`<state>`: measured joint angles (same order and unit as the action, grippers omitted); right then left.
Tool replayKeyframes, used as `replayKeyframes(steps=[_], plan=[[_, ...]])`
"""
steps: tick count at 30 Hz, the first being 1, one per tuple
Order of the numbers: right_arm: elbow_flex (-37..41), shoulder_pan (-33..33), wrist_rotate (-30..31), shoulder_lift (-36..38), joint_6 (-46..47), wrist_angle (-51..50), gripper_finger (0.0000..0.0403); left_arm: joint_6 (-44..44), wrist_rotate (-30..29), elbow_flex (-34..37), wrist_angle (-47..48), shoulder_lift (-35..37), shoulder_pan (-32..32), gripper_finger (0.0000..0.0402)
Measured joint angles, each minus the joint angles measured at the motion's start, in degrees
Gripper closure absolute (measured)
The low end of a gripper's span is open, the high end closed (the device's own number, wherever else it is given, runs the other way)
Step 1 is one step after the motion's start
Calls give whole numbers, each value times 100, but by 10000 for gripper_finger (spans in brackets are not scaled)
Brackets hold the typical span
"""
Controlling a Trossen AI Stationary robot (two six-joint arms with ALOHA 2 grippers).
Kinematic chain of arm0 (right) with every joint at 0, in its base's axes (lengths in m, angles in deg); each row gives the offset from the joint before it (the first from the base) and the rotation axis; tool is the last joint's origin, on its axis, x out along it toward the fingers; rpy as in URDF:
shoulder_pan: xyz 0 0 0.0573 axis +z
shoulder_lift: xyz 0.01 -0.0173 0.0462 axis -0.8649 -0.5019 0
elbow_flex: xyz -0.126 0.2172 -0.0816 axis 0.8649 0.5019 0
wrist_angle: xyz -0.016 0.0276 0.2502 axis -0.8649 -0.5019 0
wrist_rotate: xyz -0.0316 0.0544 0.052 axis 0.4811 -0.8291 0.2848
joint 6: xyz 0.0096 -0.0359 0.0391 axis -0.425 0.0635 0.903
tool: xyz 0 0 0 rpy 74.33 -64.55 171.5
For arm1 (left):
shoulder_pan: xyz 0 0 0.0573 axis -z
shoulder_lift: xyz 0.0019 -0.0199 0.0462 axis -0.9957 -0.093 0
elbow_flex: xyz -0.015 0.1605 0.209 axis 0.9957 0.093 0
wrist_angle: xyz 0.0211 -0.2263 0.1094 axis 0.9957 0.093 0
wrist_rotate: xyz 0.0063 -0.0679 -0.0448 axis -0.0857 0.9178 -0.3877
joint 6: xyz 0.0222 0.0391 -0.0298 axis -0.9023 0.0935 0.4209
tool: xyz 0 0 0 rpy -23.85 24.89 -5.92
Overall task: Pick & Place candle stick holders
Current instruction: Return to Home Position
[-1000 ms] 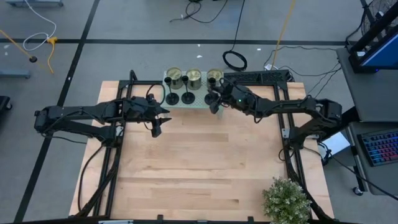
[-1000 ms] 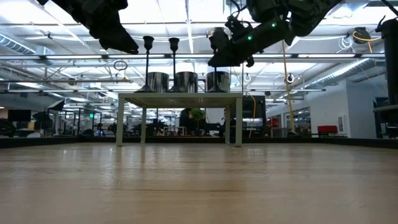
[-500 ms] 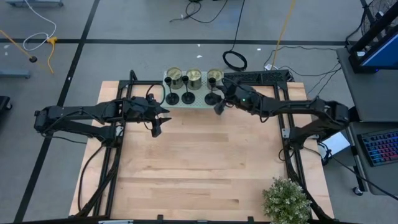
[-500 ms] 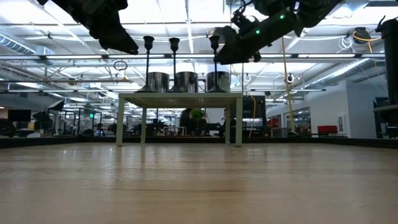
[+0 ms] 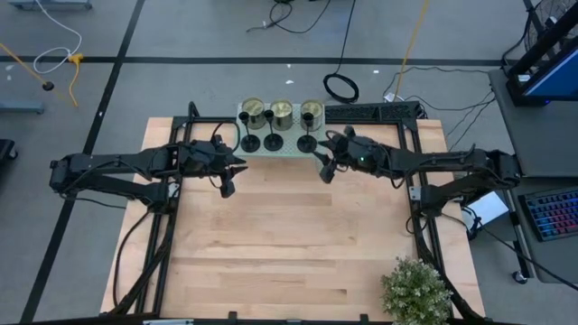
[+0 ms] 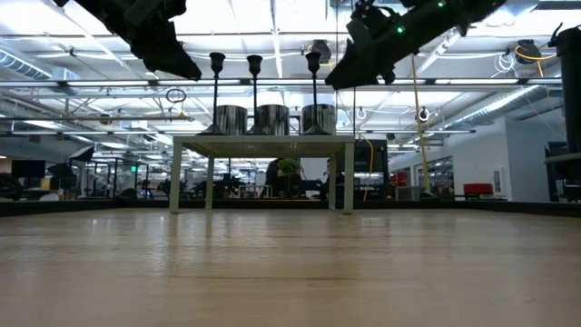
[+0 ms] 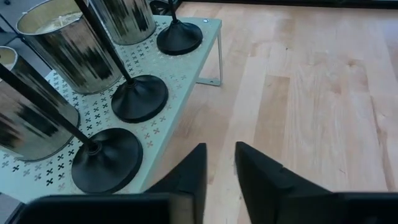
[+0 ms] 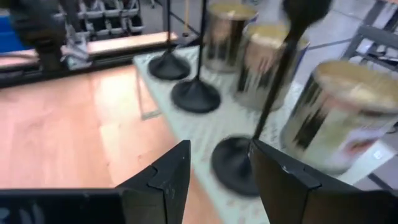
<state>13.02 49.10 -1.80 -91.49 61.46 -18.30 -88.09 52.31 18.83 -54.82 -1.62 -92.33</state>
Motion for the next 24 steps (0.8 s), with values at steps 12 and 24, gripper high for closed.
replayKeyframes(steps=[12, 24], plan=[[1251, 429, 2, 274, 143, 1528, 258, 374, 0, 0, -17, 6, 1, 390], [1609, 763, -34, 2435, 426, -319, 392, 464, -16, 0, 432, 1711, 203, 384]])
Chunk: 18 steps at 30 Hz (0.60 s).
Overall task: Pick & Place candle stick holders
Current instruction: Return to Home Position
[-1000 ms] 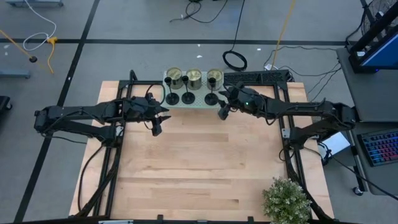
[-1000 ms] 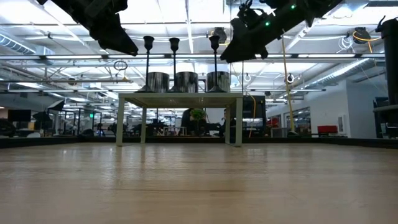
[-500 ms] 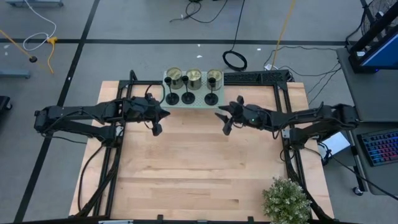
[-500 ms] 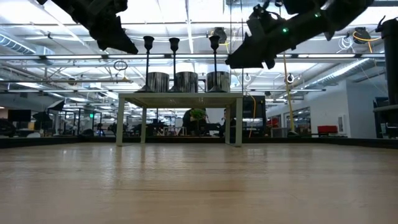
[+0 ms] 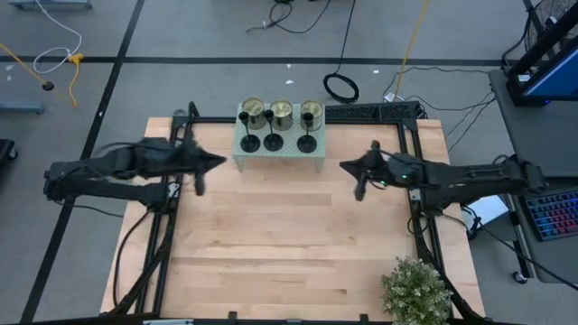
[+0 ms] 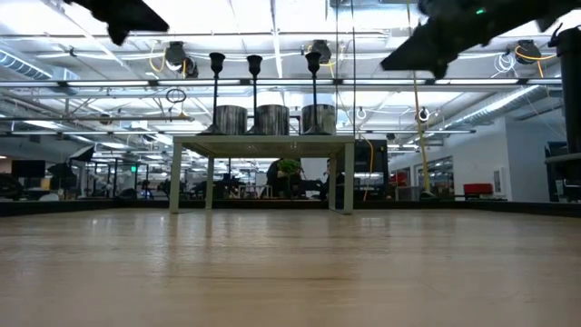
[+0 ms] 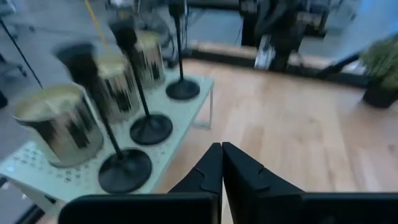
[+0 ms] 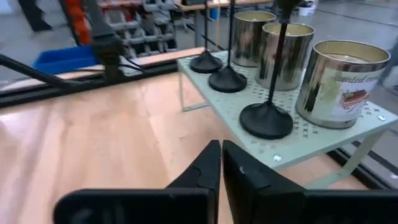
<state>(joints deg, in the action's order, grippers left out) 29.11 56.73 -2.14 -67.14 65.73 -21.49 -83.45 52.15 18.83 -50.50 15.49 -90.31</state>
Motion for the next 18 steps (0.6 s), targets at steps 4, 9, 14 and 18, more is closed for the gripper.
replayKeyframes(steps=[4, 9, 14, 18], plan=[[407, 310, 25, 857, 166, -144, 394, -84, -36, 0, 377, 828, 144, 395], [1042, 617, 2, 1829, 172, -11, 401, -95, 66, 55, 766, 1421, 325, 388], [1470, 815, -266, 2728, 276, -10, 400, -7, 65, 727, 533, 1757, 467, 390], [1721, 857, -578, 3204, 274, -3, 402, -179, 278, 1598, -496, 1876, 547, 396]])
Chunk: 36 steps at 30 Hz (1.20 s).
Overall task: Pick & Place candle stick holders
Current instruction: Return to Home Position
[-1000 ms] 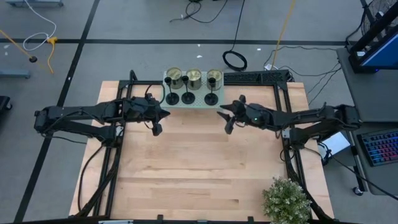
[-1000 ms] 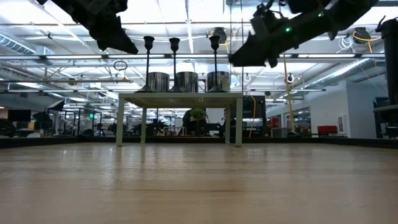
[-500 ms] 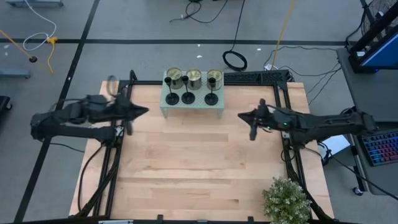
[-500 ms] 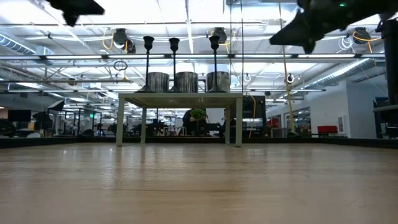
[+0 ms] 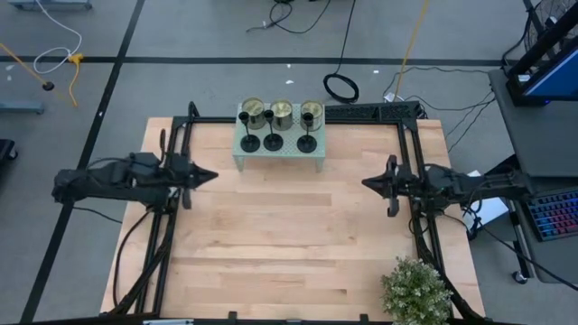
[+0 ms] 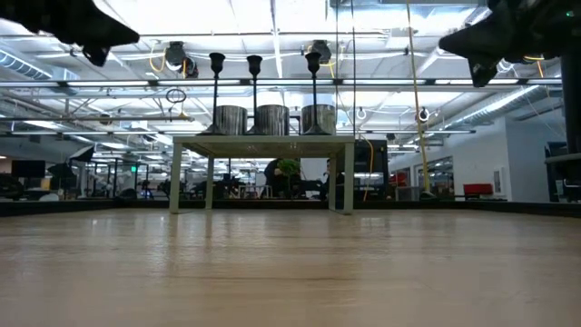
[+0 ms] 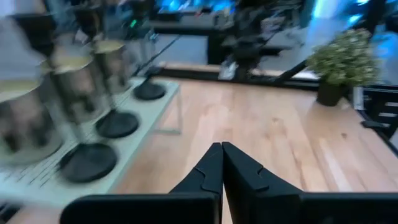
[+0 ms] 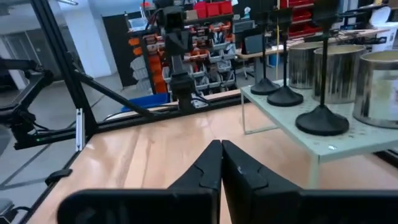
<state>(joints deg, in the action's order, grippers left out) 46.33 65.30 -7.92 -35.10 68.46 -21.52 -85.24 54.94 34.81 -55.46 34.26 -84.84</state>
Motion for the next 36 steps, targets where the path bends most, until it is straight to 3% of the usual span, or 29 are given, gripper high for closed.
replayKeyframes(steps=[7, 13, 21, 36], plan=[[415, -6, 1, 451, -199, 8, 402, -395, 345, 1236, -2067, 12, 73, 388], [851, -6, -1, 719, -192, 79, 402, -634, 350, 1818, -2674, 12, 76, 391], [1164, -6, 1, 1174, -286, 80, 401, -862, 463, 2035, -2702, 122, 76, 397], [1593, -6, -35, 1692, -208, 73, 401, -1222, 638, 2164, -1610, 1668, 76, 390]])
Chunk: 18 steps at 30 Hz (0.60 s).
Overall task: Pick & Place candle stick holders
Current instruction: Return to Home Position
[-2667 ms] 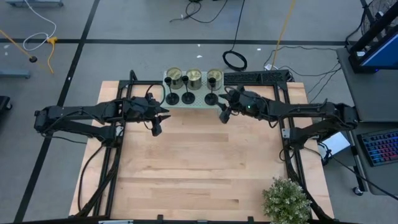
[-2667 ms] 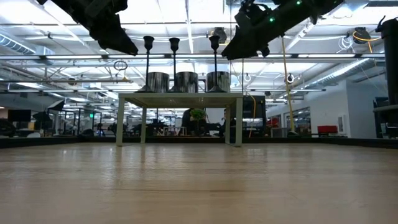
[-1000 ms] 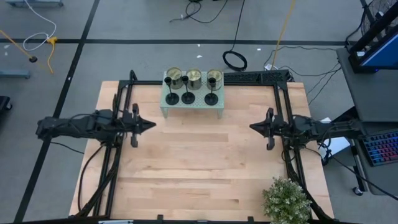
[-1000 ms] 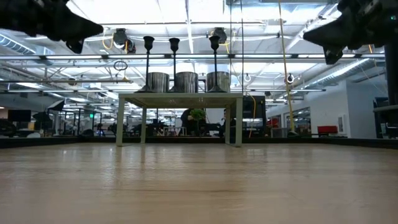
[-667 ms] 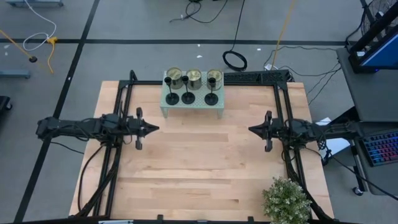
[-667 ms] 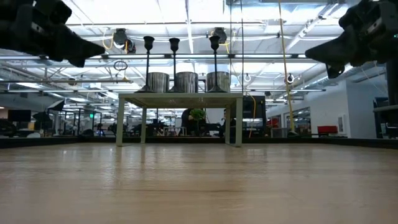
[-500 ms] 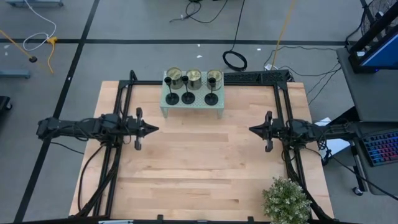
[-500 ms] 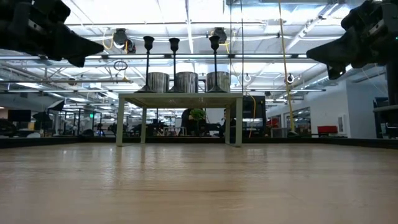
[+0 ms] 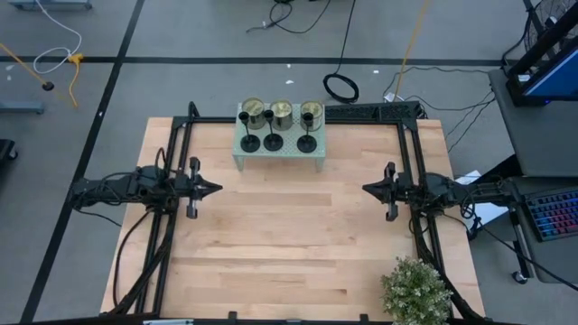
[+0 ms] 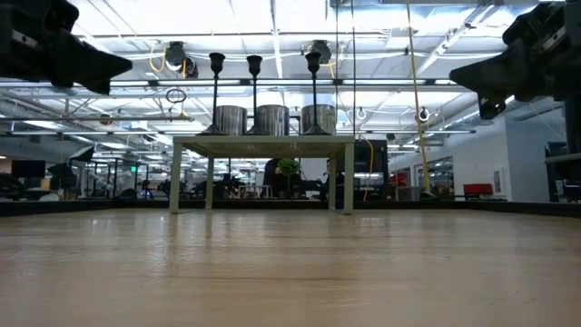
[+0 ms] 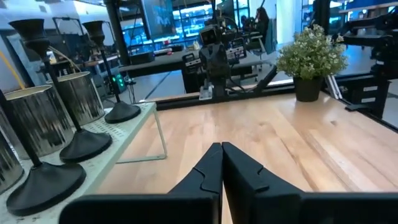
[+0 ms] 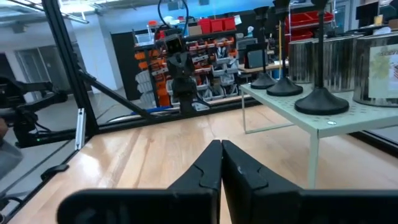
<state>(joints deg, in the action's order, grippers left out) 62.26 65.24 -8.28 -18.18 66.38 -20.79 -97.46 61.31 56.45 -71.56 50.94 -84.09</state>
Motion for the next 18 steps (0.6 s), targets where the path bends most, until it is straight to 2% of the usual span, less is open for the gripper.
replayKeyframes(steps=[4, 9, 18], plan=[[11, -2, 12, 0, -24, 5, 402, 2, -2, 336, -152, 115, 0, 385], [17, -2, 36, -6, -96, -6, 399, 88, 5, 642, -758, 96, 0, 398], [24, -2, 43, -24, -91, 3, 399, 188, 2, 646, -784, 69, 0, 362]])
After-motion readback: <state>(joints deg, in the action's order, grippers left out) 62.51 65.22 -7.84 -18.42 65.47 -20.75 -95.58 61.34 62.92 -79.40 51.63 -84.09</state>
